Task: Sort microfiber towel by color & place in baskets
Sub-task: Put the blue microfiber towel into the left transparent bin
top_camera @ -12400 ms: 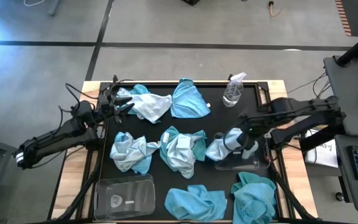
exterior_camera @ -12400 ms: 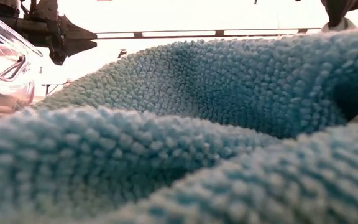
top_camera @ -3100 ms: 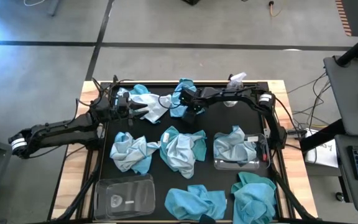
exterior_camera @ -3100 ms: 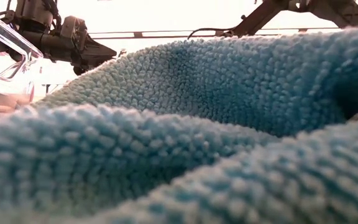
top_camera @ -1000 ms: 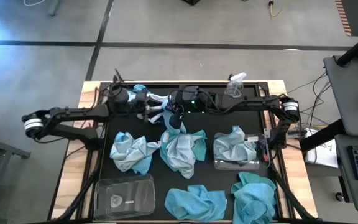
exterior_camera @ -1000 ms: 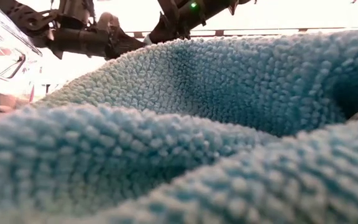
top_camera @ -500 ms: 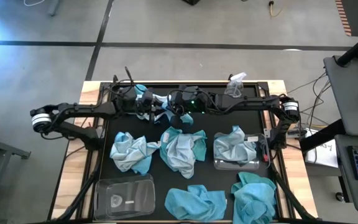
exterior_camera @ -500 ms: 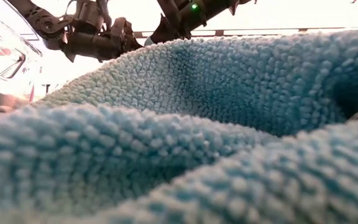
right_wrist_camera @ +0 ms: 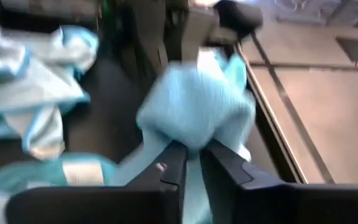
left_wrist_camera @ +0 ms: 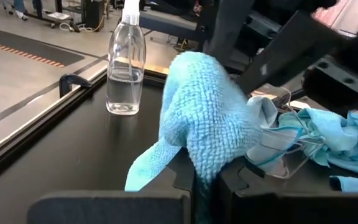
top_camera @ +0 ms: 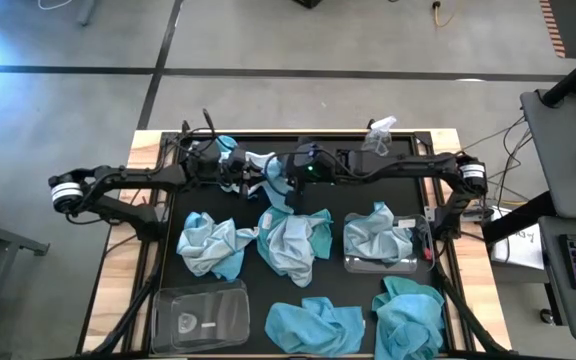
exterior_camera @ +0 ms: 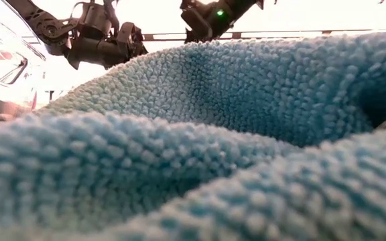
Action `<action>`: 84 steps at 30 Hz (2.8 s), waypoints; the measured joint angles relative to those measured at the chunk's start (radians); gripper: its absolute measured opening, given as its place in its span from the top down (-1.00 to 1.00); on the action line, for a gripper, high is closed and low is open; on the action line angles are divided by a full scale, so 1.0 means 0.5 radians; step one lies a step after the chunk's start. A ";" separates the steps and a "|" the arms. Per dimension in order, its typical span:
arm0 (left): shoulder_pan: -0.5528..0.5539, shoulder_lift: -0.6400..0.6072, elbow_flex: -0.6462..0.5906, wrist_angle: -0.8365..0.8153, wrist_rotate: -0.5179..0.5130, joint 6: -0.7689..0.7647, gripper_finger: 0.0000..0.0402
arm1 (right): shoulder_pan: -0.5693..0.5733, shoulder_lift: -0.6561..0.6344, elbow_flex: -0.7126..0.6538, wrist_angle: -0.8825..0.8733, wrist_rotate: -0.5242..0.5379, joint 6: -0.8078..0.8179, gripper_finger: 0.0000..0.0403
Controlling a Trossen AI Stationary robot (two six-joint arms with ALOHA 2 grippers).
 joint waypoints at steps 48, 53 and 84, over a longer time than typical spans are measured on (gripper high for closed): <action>-0.930 -0.988 -0.001 0.019 1.147 -0.675 0.99 | 0.024 -0.159 -0.008 -1.022 0.095 0.790 0.43; -1.308 -0.994 -0.001 0.027 1.006 -0.537 0.99 | 0.088 -0.159 -0.008 -1.072 0.092 0.864 0.45; -2.205 -0.706 -0.001 -0.112 -0.062 -0.487 0.99 | 0.355 -0.159 -0.009 -1.087 0.097 0.930 0.56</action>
